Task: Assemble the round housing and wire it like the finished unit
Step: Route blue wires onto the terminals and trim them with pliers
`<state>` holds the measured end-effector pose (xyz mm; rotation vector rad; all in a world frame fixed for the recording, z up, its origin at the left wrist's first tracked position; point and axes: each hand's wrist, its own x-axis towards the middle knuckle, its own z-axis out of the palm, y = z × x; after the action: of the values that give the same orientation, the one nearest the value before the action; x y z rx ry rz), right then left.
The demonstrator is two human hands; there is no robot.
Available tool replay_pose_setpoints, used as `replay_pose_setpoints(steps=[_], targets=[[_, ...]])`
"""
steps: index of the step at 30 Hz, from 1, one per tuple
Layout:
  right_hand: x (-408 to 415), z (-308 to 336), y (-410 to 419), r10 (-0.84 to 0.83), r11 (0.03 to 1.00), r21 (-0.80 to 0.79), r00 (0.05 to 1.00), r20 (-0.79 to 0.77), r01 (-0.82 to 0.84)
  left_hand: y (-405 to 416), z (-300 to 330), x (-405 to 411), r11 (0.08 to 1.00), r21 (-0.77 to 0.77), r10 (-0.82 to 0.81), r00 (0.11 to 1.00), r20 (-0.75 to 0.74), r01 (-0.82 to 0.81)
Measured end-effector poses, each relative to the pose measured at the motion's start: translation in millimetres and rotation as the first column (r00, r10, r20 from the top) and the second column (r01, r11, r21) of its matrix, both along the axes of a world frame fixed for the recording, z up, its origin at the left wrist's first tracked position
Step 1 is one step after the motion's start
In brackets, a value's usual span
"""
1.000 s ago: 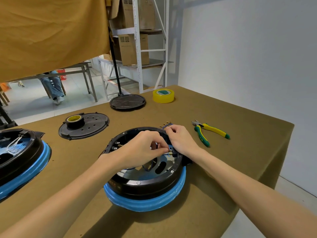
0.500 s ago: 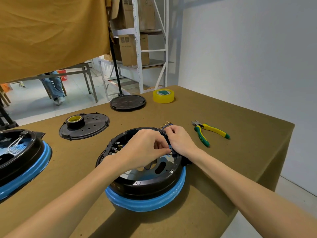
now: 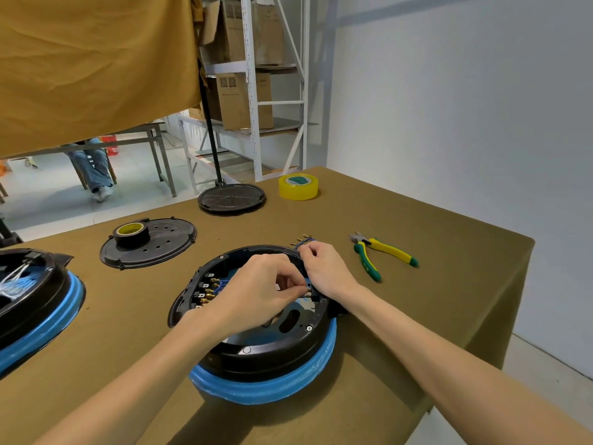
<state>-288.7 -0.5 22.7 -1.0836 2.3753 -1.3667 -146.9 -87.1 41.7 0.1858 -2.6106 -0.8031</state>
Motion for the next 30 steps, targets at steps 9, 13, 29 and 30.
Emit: replay_pose_setpoints(steps=[9, 13, 29, 30], targets=[[1.9, 0.3, -0.7, -0.001, 1.000, 0.011, 1.000, -0.001, 0.001, 3.6, 0.6, 0.9, 0.999, -0.032, 0.013, 0.999, 0.035, -0.011], [2.3, 0.7, 0.0, 0.002, 1.000, 0.014, 1.000, -0.002, -0.002, 8.0, 1.7, 1.8, 0.997, -0.071, 0.036, 0.999, 0.011, -0.035], [-5.6, -1.9, 1.0, 0.027, 0.999, -0.029, 1.000, -0.007, -0.028, 1.7, 16.8, 17.1, 0.963, -0.245, 0.110, 0.994, -0.014, -0.110], [-5.9, -1.5, 1.1, 0.030, 0.999, -0.028, 0.999, -0.011, -0.030, -5.0, 16.3, 24.1, 0.962, -0.228, 0.148, 0.988, -0.039, -0.153]])
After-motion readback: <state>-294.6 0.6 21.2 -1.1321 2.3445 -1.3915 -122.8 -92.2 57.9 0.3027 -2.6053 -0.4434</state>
